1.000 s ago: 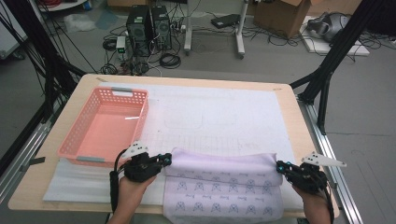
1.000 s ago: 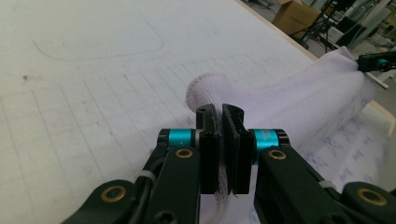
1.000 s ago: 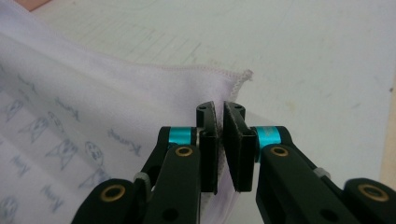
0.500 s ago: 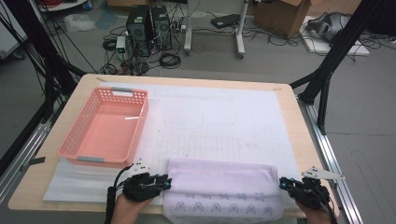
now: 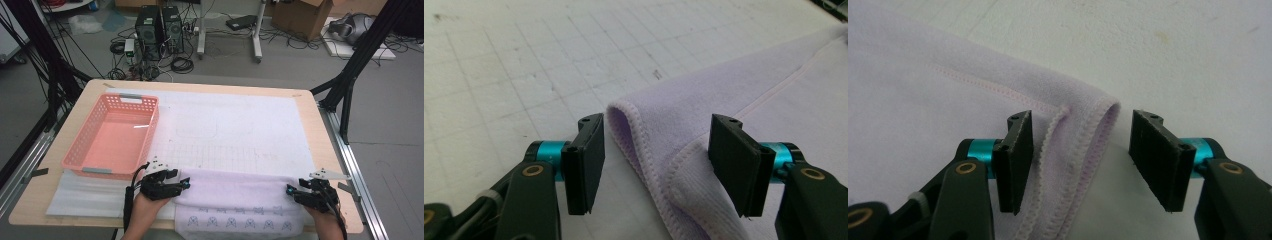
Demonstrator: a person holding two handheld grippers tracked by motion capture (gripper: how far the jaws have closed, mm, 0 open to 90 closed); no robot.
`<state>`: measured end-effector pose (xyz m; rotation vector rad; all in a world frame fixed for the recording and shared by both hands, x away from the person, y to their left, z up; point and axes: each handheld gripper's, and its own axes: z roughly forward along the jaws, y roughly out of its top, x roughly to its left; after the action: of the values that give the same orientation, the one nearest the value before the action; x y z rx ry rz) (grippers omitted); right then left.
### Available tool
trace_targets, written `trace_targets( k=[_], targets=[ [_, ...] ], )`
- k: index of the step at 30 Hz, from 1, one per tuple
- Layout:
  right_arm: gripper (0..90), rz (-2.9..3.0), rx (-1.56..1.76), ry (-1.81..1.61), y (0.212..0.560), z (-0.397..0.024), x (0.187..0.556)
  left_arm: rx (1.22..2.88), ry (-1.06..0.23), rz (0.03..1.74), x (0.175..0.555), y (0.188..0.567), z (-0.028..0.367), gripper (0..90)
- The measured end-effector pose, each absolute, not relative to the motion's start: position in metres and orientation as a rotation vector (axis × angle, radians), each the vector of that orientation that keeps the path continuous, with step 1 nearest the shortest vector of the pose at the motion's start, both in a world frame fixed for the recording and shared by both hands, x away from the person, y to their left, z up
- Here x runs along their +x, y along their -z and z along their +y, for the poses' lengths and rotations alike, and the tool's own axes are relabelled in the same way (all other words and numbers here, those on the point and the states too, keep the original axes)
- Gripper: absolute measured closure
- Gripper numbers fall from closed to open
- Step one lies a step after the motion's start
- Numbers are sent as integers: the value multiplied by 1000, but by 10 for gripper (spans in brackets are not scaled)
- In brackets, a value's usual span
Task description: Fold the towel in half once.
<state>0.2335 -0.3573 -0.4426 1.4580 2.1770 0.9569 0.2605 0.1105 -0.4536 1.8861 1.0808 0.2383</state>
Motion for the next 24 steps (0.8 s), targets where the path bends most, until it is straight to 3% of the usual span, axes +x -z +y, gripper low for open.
trace_targets(
  k=[3,7,16,24],
  targets=[
    [497,2176,1437,-940,443,-354,232,1912,-237,1043,258,454,107,400],
    [765,2242,1393,-983,441,-350,230,1961,-288,1005,251,453,99,439],
    [811,2253,1418,-1075,444,-357,231,1910,-250,1065,246,455,98,755],
    [836,2253,1378,-1063,444,-355,229,1899,-255,1075,245,454,96,801]
  ],
)
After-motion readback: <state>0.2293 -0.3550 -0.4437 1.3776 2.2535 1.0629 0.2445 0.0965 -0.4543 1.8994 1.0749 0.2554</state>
